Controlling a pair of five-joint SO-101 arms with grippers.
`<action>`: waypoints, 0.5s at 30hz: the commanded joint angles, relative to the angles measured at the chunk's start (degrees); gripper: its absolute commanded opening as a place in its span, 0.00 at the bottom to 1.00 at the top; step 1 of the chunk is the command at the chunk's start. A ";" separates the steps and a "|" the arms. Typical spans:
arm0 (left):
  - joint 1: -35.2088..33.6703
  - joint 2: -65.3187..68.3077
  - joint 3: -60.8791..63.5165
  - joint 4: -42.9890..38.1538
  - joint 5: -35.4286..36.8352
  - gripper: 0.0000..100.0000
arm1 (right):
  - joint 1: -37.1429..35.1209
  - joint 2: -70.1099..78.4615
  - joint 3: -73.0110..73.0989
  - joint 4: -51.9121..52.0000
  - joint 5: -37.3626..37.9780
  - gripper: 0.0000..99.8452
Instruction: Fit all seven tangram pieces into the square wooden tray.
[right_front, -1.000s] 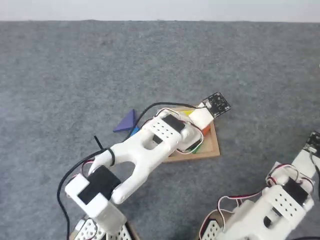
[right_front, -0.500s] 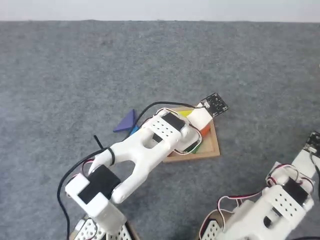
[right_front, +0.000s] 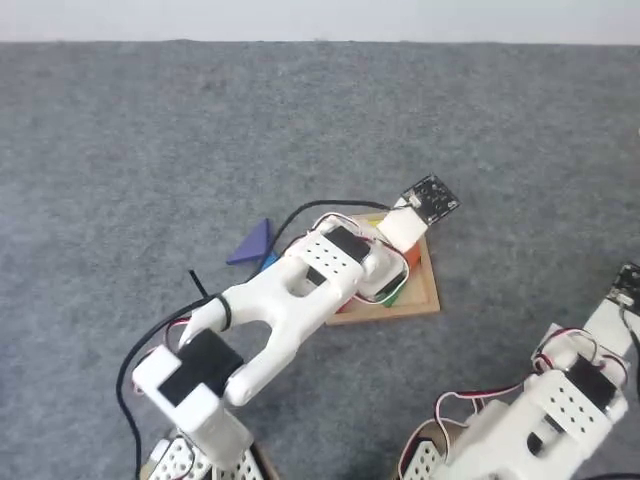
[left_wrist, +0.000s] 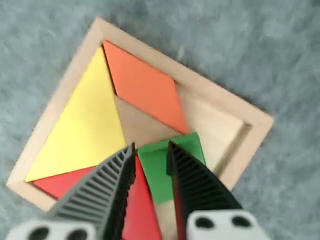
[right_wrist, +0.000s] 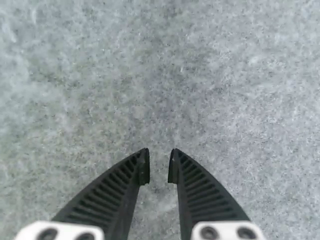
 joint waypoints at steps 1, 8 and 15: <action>-0.26 1.41 -1.45 1.32 0.00 0.11 | -0.13 -0.31 -2.37 -0.84 -0.62 0.09; -0.35 -0.70 -0.92 4.22 -1.67 0.11 | -0.13 -0.31 -2.37 -0.66 -0.62 0.09; -1.93 -12.66 -0.13 5.89 -1.32 0.11 | -0.22 -0.40 -1.14 -1.01 -0.44 0.09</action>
